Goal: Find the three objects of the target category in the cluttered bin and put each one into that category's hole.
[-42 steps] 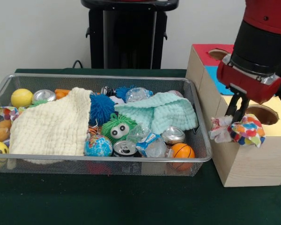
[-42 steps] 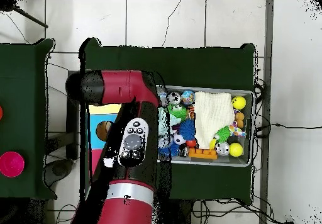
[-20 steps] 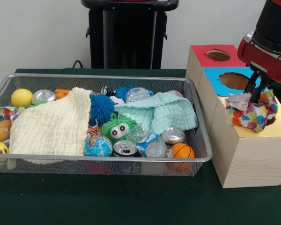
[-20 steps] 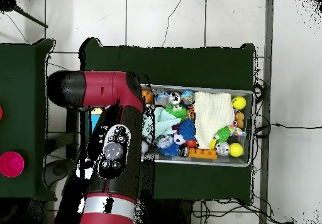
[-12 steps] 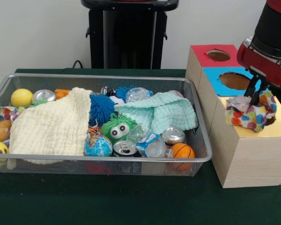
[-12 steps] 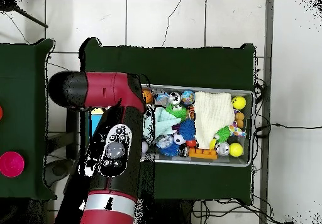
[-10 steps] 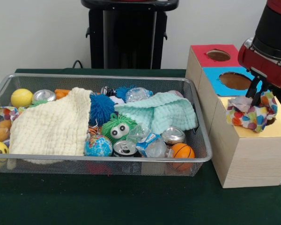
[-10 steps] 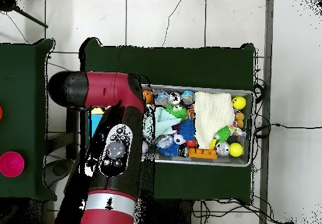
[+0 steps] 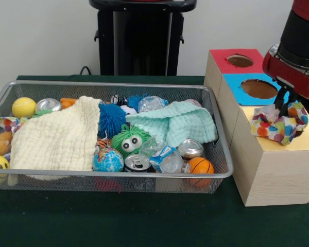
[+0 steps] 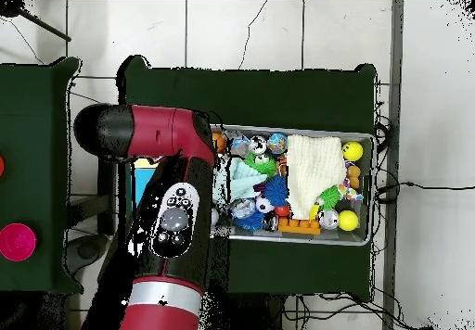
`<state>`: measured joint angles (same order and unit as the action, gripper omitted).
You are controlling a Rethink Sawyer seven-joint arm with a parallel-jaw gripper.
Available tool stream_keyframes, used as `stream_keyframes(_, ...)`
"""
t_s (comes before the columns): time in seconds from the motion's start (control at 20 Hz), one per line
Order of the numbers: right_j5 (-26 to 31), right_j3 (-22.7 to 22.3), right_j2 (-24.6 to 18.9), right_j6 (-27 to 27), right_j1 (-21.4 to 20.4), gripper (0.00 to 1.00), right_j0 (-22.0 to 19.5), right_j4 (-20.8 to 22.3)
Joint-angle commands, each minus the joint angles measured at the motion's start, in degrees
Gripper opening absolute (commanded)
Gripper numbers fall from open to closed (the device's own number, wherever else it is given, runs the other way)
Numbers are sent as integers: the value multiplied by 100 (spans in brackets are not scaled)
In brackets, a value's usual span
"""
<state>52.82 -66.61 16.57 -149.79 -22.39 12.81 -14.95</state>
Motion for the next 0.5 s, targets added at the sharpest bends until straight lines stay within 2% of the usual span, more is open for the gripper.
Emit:
stream_keyframes(0.05,-151,-1078,-520,-901,205,0,-61,-250)
stream_keyframes(0.25,-1245,-1277,-836,-562,581,0,-288,-229)
stream_keyframes(0.4,-1511,-1275,-831,-652,779,0,-236,-199)
stream_keyframes(0.5,-2052,-1378,-925,-724,924,0,-216,-215)
